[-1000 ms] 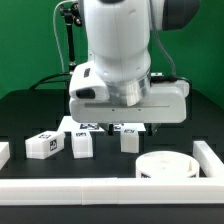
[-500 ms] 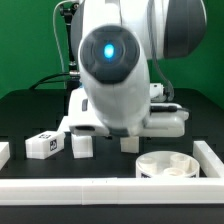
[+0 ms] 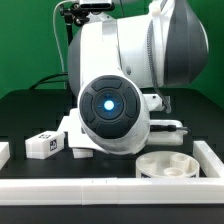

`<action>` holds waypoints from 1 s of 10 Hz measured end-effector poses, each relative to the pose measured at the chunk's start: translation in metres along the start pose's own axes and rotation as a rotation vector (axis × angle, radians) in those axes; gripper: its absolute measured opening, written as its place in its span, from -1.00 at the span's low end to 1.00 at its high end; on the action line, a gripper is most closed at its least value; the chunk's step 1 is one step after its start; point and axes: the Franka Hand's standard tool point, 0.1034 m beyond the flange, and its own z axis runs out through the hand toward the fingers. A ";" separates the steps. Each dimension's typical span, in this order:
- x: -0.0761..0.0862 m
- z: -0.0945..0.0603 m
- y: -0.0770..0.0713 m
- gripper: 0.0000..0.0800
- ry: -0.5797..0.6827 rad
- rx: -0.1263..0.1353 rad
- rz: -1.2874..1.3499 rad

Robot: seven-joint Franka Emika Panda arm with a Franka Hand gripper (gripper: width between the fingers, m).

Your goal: Assemble stool

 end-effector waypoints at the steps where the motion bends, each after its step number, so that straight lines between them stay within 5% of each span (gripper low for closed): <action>1: 0.001 0.000 0.000 0.62 0.004 0.000 -0.001; 2: 0.003 0.001 -0.001 0.62 0.010 -0.001 -0.002; 4: 0.003 0.007 -0.003 0.01 0.004 -0.005 -0.002; 6: 0.002 0.010 -0.003 -0.19 -0.001 -0.007 -0.002; 10: 0.002 0.003 -0.010 -0.19 0.016 -0.014 -0.025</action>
Offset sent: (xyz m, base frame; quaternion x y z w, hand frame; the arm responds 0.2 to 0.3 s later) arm -0.0188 0.0028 -0.0033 0.0024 -0.0155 0.0182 0.9997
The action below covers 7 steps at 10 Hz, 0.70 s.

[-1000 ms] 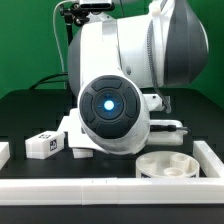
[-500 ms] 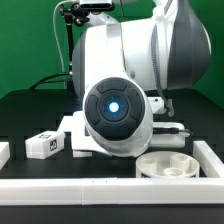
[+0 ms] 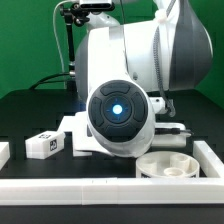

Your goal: Assemble stool

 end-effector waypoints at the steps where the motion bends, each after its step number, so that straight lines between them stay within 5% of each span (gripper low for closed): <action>1: -0.003 -0.015 -0.008 -0.19 0.032 -0.006 -0.019; 4: -0.027 -0.050 -0.033 -0.18 0.090 -0.030 -0.054; 7: -0.026 -0.056 -0.043 -0.18 0.131 -0.042 -0.066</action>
Offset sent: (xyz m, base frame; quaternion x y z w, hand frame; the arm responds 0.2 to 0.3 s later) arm 0.0206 0.0295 0.0545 -0.0138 -0.0045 0.0005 0.9999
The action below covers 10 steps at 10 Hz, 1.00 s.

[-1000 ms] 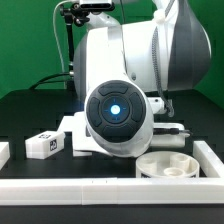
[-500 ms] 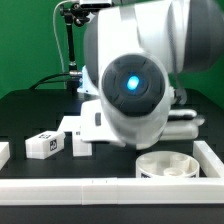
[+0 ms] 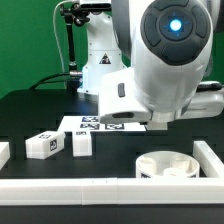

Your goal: Assemble stool

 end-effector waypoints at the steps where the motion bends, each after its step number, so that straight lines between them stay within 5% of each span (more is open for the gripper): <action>1: 0.000 0.000 -0.001 -0.18 0.001 -0.001 -0.001; 2: 0.000 -0.001 -0.001 -0.18 0.003 -0.001 -0.002; 7: -0.010 -0.059 -0.020 -0.18 0.338 -0.009 -0.032; 10: -0.002 -0.068 -0.024 -0.18 0.570 -0.006 -0.035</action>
Offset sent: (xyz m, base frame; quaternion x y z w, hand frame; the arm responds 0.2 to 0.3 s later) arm 0.0115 0.0075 0.0375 -0.0189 0.1686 -0.0081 0.9855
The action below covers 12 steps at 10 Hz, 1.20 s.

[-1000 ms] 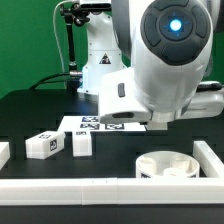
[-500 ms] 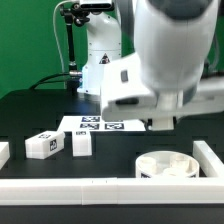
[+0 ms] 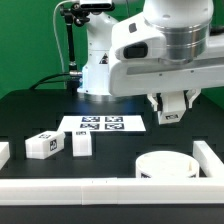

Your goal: Assemble stool

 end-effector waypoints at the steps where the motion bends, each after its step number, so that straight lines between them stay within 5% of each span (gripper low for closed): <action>1: 0.003 -0.001 0.000 -0.18 0.059 0.001 0.000; 6: 0.039 -0.021 -0.003 -0.18 0.428 0.005 -0.039; 9: 0.036 -0.017 -0.001 -0.18 0.449 0.002 -0.040; 12: 0.056 -0.030 0.010 -0.18 0.524 -0.052 -0.229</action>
Offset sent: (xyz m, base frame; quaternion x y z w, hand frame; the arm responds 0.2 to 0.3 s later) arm 0.0336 -0.0037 0.0093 -0.0088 0.1920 -0.0576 0.9797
